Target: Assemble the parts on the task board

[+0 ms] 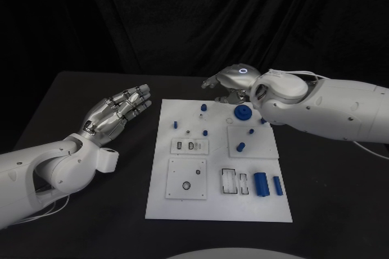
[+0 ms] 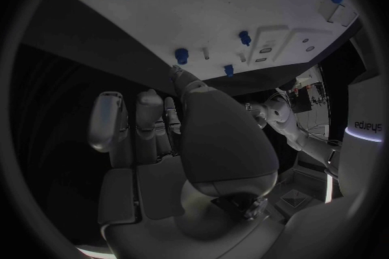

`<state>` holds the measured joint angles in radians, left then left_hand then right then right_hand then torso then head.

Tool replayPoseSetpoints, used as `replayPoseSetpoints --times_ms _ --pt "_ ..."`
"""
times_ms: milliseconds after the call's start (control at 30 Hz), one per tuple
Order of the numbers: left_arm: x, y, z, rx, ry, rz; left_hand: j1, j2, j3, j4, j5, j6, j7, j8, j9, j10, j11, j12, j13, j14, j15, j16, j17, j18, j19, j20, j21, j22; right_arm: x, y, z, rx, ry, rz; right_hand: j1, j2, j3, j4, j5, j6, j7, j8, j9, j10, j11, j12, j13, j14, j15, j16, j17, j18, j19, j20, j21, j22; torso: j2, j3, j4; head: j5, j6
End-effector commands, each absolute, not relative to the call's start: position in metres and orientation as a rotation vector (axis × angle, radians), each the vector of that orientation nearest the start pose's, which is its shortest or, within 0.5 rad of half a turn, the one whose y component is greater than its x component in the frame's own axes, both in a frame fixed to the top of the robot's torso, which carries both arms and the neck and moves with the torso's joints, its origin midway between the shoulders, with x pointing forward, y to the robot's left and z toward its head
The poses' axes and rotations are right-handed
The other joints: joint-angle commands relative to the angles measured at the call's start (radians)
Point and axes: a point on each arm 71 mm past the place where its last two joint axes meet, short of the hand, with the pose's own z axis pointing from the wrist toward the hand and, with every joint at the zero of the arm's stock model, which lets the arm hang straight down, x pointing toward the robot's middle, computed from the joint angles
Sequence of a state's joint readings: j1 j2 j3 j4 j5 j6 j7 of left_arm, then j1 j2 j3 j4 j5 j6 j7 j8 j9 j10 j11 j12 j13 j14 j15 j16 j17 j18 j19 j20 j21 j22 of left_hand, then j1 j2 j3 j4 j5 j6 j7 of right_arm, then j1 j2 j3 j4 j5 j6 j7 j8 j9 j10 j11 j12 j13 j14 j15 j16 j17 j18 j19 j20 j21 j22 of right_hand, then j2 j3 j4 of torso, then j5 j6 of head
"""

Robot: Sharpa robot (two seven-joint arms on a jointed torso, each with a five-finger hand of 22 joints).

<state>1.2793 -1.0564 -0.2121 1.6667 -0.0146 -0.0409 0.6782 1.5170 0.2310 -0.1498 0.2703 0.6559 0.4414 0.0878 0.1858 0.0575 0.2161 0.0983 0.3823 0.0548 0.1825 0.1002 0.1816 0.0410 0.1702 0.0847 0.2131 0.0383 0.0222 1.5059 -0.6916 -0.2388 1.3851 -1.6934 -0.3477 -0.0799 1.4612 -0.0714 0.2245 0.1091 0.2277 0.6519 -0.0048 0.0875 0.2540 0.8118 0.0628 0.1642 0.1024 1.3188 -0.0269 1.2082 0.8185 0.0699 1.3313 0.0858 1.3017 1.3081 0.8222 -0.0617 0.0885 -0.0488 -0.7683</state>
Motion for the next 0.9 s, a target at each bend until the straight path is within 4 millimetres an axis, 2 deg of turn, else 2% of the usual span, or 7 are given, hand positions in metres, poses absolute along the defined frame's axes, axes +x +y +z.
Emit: replayPoseSetpoints --times_ms 33,233,267,333,433,667,900 --pt "0.439 0.260 -0.165 -0.890 1.265 -1.877 0.009 -0.002 0.010 -0.001 0.006 -0.005 0.005 0.006 0.000 0.000 0.006 0.001 0.000 0.000 0.009 0.004 0.002 0.009 0.000 0.005 0.007 0.001 0.522 -0.175 -0.085 -0.528 1.349 0.428 0.001 0.013 -0.003 0.005 0.008 0.044 0.017 0.012 0.003 0.043 -0.002 0.028 0.009 0.006 -0.003 0.000 0.000 0.012 0.008 -0.003 0.004 0.016 -0.002 0.0008 -0.0023 0.003 -0.001" --pt "0.437 0.262 -0.165 -0.894 1.265 -1.871 0.009 -0.002 0.011 -0.001 0.006 -0.005 0.006 0.006 0.000 0.000 0.006 0.002 0.000 0.000 0.009 0.004 0.002 0.009 0.000 0.006 0.007 0.001 0.508 -0.213 -0.073 -0.480 1.368 0.391 0.004 0.011 0.000 0.016 0.005 0.118 0.047 0.027 -0.009 0.254 -0.055 0.269 0.148 0.004 -0.037 -0.015 -0.015 0.010 0.017 -0.034 0.006 0.032 -0.001 -0.0007 -0.0023 0.002 -0.003" --pt "0.437 0.262 -0.165 -0.895 1.265 -1.870 0.009 -0.002 0.011 -0.001 0.005 -0.004 0.006 0.007 0.000 0.001 0.006 0.003 0.000 0.001 0.009 0.005 0.002 0.009 0.000 0.006 0.007 0.001 0.508 -0.218 -0.073 -0.471 1.376 0.387 0.004 0.011 -0.016 0.017 0.007 0.154 0.044 0.027 -0.017 0.141 -0.066 0.518 0.362 -0.024 -0.062 -0.049 -0.052 0.009 0.000 -0.041 -0.015 0.027 -0.002 -0.0009 -0.0025 0.001 -0.004" --pt "0.437 0.263 -0.165 -0.895 1.265 -1.868 0.009 -0.002 0.011 -0.001 0.005 -0.004 0.006 0.007 0.000 0.001 0.006 0.003 0.000 0.001 0.009 0.005 0.002 0.009 0.000 0.006 0.007 0.001 0.507 -0.232 -0.074 -0.430 1.411 0.372 -0.047 0.019 -0.040 0.066 -0.022 0.143 0.061 0.005 -0.032 0.174 -0.067 0.948 0.787 -0.001 -0.045 -0.015 0.000 0.008 0.010 -0.040 -0.012 0.041 -0.001 -0.0014 -0.0021 -0.003 -0.005" --pt "0.439 0.262 -0.166 -0.894 1.266 -1.870 0.009 -0.002 0.011 -0.001 0.005 -0.004 0.006 0.007 0.000 0.001 0.006 0.003 0.000 0.001 0.009 0.005 0.002 0.009 0.000 0.006 0.007 0.001 0.507 -0.252 -0.082 -0.365 1.475 0.343 -0.080 0.011 -0.068 0.097 -0.033 0.159 0.073 0.001 -0.036 0.527 -0.066 1.293 1.253 0.130 -0.040 0.218 0.428 -0.017 0.084 -0.041 0.084 0.128 0.001 -0.0013 0.0003 -0.010 -0.003" --pt "0.440 0.261 -0.166 -0.893 1.269 -1.874 0.009 -0.002 0.011 -0.001 0.005 -0.004 0.006 0.007 0.000 0.001 0.006 0.003 0.000 0.001 0.009 0.005 0.002 0.009 0.000 0.006 0.007 0.001 0.508 -0.273 -0.102 -0.294 1.548 0.294 -0.135 0.011 -0.116 0.141 -0.055 0.192 0.083 0.005 -0.036 0.759 -0.063 1.407 1.468 0.252 -0.025 0.363 0.752 -0.034 0.134 -0.029 0.152 0.187 0.003 -0.0011 -0.0029 -0.007 0.000" --pt "0.441 0.262 -0.166 -0.893 1.271 -1.873 0.009 -0.002 0.013 -0.002 0.006 -0.004 0.006 0.007 0.000 0.001 0.006 0.003 0.000 0.004 0.010 0.008 0.002 0.009 0.000 0.007 0.007 0.001 0.508 -0.277 -0.117 -0.285 1.565 0.273 -0.147 0.010 -0.134 0.155 -0.056 0.201 0.090 0.000 -0.039 0.759 -0.059 1.407 1.468 0.252 -0.021 0.363 0.752 -0.047 0.174 -0.021 0.198 0.220 0.006 0.0020 -0.0030 -0.010 0.002"
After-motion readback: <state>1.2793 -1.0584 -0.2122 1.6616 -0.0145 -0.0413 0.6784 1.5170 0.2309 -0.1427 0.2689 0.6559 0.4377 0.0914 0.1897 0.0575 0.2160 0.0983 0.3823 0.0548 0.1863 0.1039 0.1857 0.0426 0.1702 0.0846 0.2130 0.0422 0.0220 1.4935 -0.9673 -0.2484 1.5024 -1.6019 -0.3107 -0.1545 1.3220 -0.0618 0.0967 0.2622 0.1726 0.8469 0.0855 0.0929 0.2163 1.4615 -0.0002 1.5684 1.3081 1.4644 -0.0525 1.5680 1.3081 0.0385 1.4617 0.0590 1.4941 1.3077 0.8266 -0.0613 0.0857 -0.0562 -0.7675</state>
